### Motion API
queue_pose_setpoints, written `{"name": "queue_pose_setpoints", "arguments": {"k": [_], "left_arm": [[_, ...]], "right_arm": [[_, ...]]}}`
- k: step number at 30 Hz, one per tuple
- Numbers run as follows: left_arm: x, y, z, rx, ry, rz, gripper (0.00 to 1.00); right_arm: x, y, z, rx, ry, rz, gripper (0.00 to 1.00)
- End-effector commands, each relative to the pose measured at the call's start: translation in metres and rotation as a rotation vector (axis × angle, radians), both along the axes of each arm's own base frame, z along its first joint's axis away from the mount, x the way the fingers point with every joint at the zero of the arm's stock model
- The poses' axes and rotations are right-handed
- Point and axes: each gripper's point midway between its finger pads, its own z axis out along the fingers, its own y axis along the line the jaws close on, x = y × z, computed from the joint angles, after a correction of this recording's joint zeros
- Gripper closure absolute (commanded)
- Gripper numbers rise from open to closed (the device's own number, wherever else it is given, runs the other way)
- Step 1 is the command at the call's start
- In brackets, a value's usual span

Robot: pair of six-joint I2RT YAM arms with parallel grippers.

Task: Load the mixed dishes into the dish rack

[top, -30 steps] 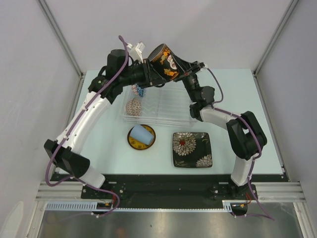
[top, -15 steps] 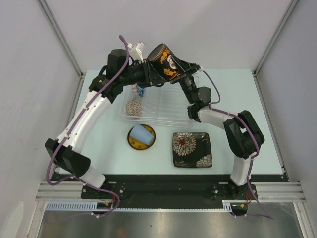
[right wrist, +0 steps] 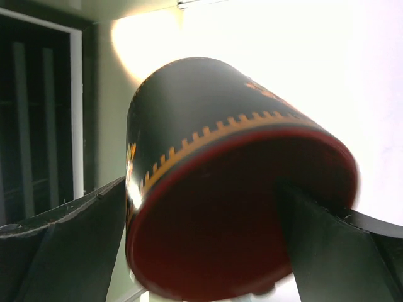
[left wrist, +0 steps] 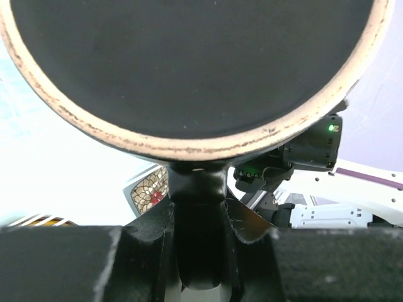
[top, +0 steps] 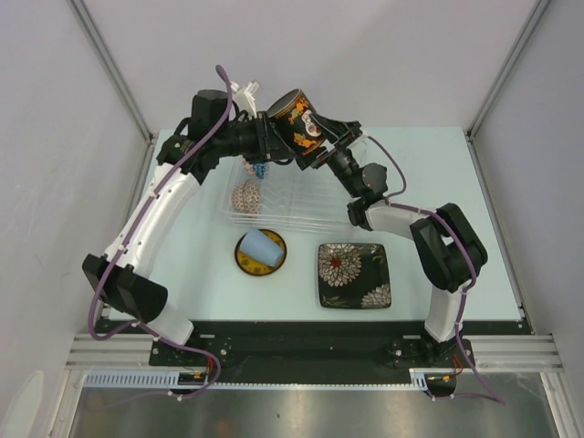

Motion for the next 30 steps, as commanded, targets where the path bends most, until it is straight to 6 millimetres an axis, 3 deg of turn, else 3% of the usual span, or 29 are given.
{"name": "queue_pose_setpoints", "arguments": {"k": [1,6,12,16,19,20,22,23,24,27,30], "left_arm": [[0.001,0.001,0.089,-0.128,-0.302,-0.047,1.00],[0.007,0.010,0.103,-0.128,-0.339,-0.015,1.00],[0.023,0.025,0.105,-0.058,-0.389,0.065,1.00],[0.044,0.037,0.094,0.052,-0.441,0.137,1.00],[0.065,0.040,0.070,0.142,-0.442,0.167,1.00],[0.074,0.035,0.055,0.168,-0.425,0.160,1.00],[0.085,0.030,0.040,0.214,-0.435,0.160,1.00],[0.088,0.020,0.032,0.228,-0.434,0.140,1.00],[0.097,0.011,0.020,0.243,-0.434,0.126,1.00],[0.112,-0.016,-0.001,0.276,-0.445,0.088,1.00],[0.125,-0.042,-0.016,0.284,-0.447,0.048,1.00]], "right_arm": [[-0.053,-0.025,0.046,0.117,-0.242,0.039,0.00],[-0.051,-0.036,0.033,0.076,-0.224,0.022,0.00],[-0.054,-0.079,0.036,0.016,-0.264,-0.040,0.00],[-0.065,-0.111,0.029,-0.037,-0.263,-0.073,0.00],[-0.082,-0.135,0.043,-0.066,-0.331,-0.122,0.00],[-0.098,-0.141,0.056,-0.081,-0.388,-0.129,0.00],[-0.098,-0.157,0.063,-0.146,-0.424,-0.207,0.00],[-0.115,-0.161,0.075,-0.183,-0.482,-0.227,0.00],[-0.107,-0.170,0.072,-0.230,-0.451,-0.265,0.00],[-0.120,-0.180,0.077,-0.363,-0.488,-0.334,0.00],[-0.133,-0.177,0.072,-0.490,-0.508,-0.370,0.00]]}}
